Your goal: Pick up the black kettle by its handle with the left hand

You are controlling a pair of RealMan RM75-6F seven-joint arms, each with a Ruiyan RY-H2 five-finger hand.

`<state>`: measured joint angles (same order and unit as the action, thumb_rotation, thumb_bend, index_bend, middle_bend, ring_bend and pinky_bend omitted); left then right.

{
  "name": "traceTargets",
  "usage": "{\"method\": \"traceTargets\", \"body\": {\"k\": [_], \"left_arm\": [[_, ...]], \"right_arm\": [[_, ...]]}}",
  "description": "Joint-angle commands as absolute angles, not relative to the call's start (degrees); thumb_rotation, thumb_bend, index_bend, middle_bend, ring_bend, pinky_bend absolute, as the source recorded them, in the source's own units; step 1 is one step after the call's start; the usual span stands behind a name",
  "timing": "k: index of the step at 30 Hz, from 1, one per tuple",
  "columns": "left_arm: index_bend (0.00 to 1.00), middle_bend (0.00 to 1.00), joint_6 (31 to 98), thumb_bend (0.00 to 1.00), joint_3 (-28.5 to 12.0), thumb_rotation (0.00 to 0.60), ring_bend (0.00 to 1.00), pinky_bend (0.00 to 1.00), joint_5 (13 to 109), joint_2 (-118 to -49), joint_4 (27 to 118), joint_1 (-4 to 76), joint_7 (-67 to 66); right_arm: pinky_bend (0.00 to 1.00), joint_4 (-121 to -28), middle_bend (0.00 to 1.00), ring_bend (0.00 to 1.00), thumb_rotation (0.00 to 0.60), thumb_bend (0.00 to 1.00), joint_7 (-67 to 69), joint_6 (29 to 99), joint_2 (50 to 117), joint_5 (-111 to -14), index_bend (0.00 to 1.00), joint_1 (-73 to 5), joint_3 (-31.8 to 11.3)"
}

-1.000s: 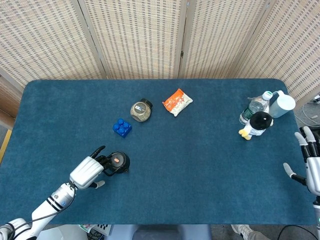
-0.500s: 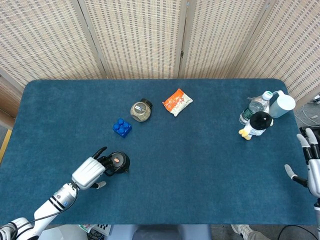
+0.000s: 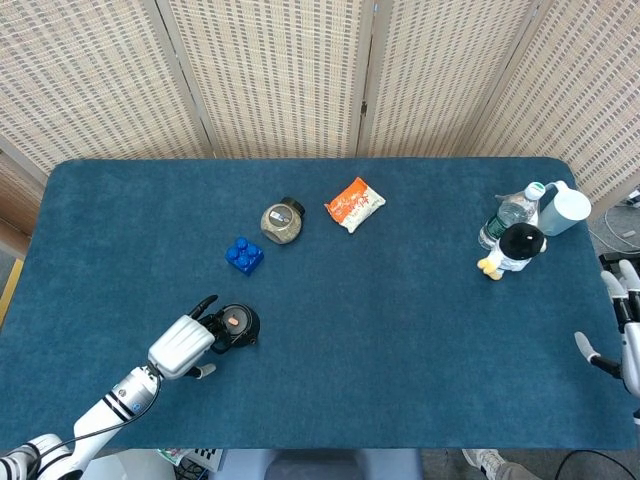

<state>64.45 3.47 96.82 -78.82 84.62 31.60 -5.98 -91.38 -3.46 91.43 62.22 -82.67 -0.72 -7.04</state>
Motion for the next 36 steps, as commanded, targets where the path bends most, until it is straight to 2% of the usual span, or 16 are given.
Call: {"method": "traceTargets", "body": {"k": [1, 20, 36], "left_arm": [[0.46, 0.43, 64.5, 0.16, 3.5, 0.6, 0.33, 0.0, 96.8, -78.9, 84.7, 31.6, -6.1], [0.48, 0.45, 64.8, 0.16, 4.1, 0.6, 0.35, 0.0, 96.5, -79.5, 85.8, 31.0, -8.4], [0.54, 0.56, 64.8, 0.16, 4.2, 0.6, 0.44, 0.0, 95.7, -80.2, 86.2, 30.3, -10.4]], "right_arm": [[0.0, -91.3, 0.01, 0.0, 0.6, 0.25, -3.3, 91.5, 62.3, -82.7, 0.02, -0.6, -7.0], [0.0, -90.7, 0.01, 0.0, 0.6, 0.25, -2.4, 92.1, 62.5, -82.6, 0.02, 0.2, -7.0], [0.0, -90.6, 0.01, 0.0, 0.6, 0.25, -2.1, 92.2, 62.6, -82.5, 0.02, 0.7, -7.0]]}}
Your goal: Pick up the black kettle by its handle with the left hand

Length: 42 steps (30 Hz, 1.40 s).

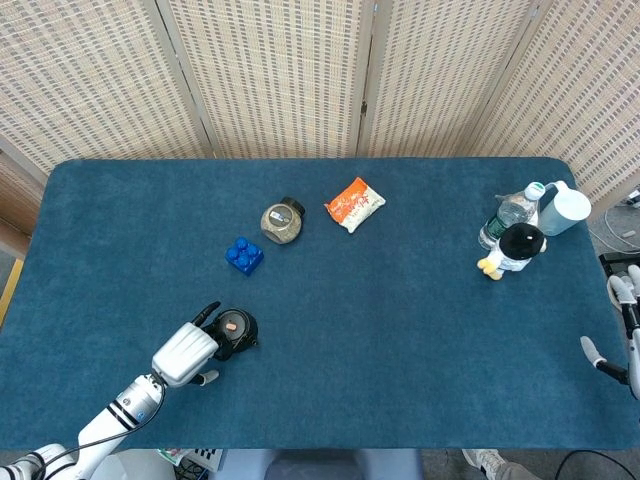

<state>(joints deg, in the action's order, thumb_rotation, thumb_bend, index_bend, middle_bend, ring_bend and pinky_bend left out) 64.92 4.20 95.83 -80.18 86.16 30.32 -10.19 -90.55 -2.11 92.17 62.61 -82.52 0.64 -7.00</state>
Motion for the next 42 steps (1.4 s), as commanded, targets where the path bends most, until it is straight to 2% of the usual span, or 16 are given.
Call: {"method": "traceTargets", "body": {"k": [1, 13, 33, 37, 42], "left_arm": [[0.55, 0.57, 64.8, 0.16, 4.2, 0.6, 0.45, 0.0, 95.6, -80.3, 86.2, 30.2, -10.5], [0.58, 0.61, 64.5, 0.16, 4.6, 0.6, 0.49, 0.0, 94.9, -81.0, 86.3, 29.6, -11.3], [0.58, 0.62, 63.9, 0.16, 5.8, 0.6, 0.48, 0.0, 95.2, -82.3, 85.7, 28.8, -13.3], [0.61, 0.65, 63.6, 0.16, 5.9, 0.6, 0.51, 0.0, 95.2, -82.4, 86.0, 28.8, -13.4], [0.69, 0.73, 64.2, 0.16, 5.5, 0.6, 0.58, 0.0, 95.2, -82.7, 85.9, 28.7, -12.3]], "right_arm": [[0.0, -90.6, 0.01, 0.0, 0.6, 0.25, -2.0, 92.1, 62.6, -82.5, 0.02, 0.7, -7.0], [0.0, -90.4, 0.01, 0.0, 0.6, 0.25, -1.5, 91.8, 62.7, -82.3, 0.02, 0.8, -7.0], [0.0, -90.1, 0.01, 0.0, 0.6, 0.25, -0.9, 91.9, 62.9, -82.3, 0.02, 1.1, -7.0], [0.0, -90.0, 0.01, 0.0, 0.6, 0.25, -0.8, 92.0, 63.0, -82.3, 0.02, 1.3, -7.0], [0.0, -89.7, 0.01, 0.0, 0.6, 0.25, -0.5, 92.1, 63.0, -82.3, 0.02, 1.4, -7.0]]}}
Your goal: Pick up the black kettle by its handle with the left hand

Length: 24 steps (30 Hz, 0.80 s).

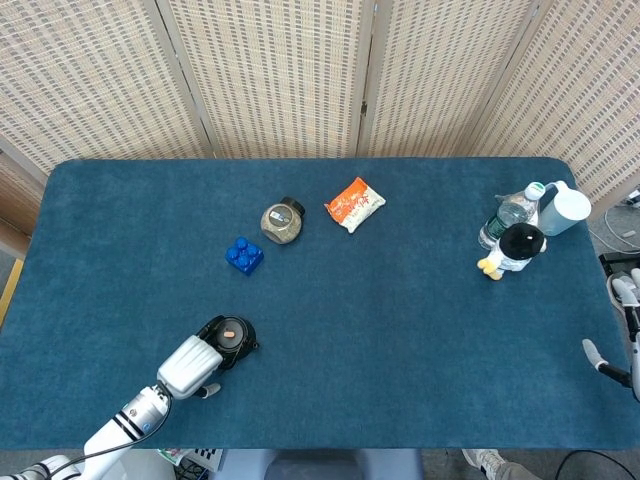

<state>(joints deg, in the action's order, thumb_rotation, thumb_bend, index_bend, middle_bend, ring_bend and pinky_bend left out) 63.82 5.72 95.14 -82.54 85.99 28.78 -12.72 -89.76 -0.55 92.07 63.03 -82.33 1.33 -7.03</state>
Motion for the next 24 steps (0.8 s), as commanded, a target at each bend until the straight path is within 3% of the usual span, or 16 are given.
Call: {"method": "traceTargets", "body": {"k": [1, 10, 24], "left_arm": [[0.71, 0.75, 64.4, 0.16, 5.4, 0.6, 0.6, 0.0, 95.3, -82.8, 85.8, 28.7, -12.0], [0.82, 0.88, 64.7, 0.1, 4.3, 0.6, 0.72, 0.0, 94.9, -82.8, 86.3, 29.3, -6.8], [0.89, 0.96, 64.1, 0.05, 0.5, 0.6, 0.8, 0.0, 89.3, -81.4, 89.9, 29.8, -3.1]], "right_arm": [[0.0, -89.7, 0.01, 0.0, 0.6, 0.25, -0.5, 92.0, 63.1, -82.3, 0.02, 1.4, -7.0], [0.0, -89.4, 0.01, 0.0, 0.6, 0.25, -0.3, 92.0, 63.2, -82.1, 0.02, 1.4, -7.2], [0.0, -88.3, 0.01, 0.0, 0.6, 0.25, 0.1, 91.4, 63.6, -81.5, 0.02, 1.2, -7.5]]}}
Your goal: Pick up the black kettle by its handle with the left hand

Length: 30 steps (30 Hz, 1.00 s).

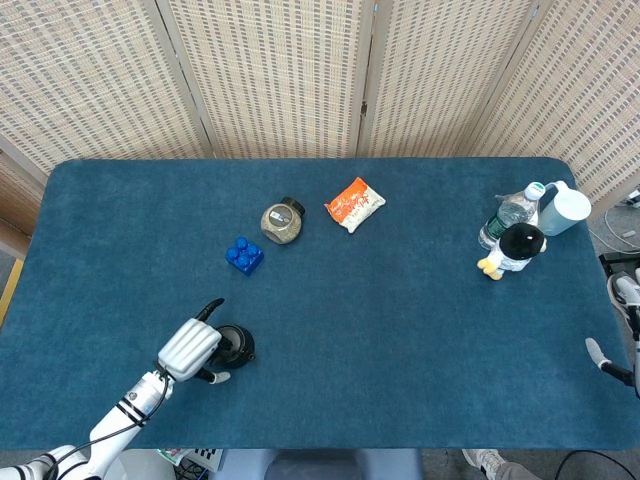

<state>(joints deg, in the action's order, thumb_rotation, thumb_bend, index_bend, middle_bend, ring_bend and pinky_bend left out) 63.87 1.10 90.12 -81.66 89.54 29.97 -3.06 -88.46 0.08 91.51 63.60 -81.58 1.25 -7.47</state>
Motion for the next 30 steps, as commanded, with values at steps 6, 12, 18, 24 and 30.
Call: {"method": "traceTargets", "body": {"k": [6, 12, 18, 24, 30], "left_arm": [[0.91, 0.99, 65.6, 0.05, -0.8, 0.6, 0.81, 0.0, 87.3, -80.6, 91.2, 29.0, -2.8], [0.92, 1.0, 67.0, 0.05, -1.9, 0.562, 0.82, 0.0, 85.9, -79.7, 92.0, 28.1, -1.8], [0.92, 1.0, 67.1, 0.04, -2.2, 0.18, 0.82, 0.0, 85.3, -78.6, 92.5, 27.8, 0.7], [0.93, 1.0, 67.5, 0.04, -2.7, 0.05, 0.83, 0.0, 84.5, -79.0, 92.3, 27.4, 1.7], [0.95, 1.0, 68.6, 0.08, -4.1, 0.062, 0.84, 0.0, 82.0, -80.1, 92.8, 26.7, -0.4]], "right_arm": [[0.0, -87.7, 0.01, 0.0, 0.6, 0.25, 0.4, 90.8, 64.0, -81.3, 0.02, 0.9, -7.7], [0.0, -87.2, 0.01, 0.0, 0.6, 0.25, 0.7, 90.3, 64.3, -81.2, 0.02, 0.5, -7.8], [0.0, -86.9, 0.01, 0.0, 0.6, 0.25, 0.8, 89.8, 64.5, -81.0, 0.02, 0.2, -7.9], [0.0, -86.9, 0.01, 0.0, 0.6, 0.25, 0.6, 89.8, 64.6, -81.0, 0.02, 0.1, -8.0], [0.0, -87.1, 0.01, 0.0, 0.6, 0.25, 0.4, 89.8, 64.6, -80.9, 0.02, 0.1, -8.0]]}}
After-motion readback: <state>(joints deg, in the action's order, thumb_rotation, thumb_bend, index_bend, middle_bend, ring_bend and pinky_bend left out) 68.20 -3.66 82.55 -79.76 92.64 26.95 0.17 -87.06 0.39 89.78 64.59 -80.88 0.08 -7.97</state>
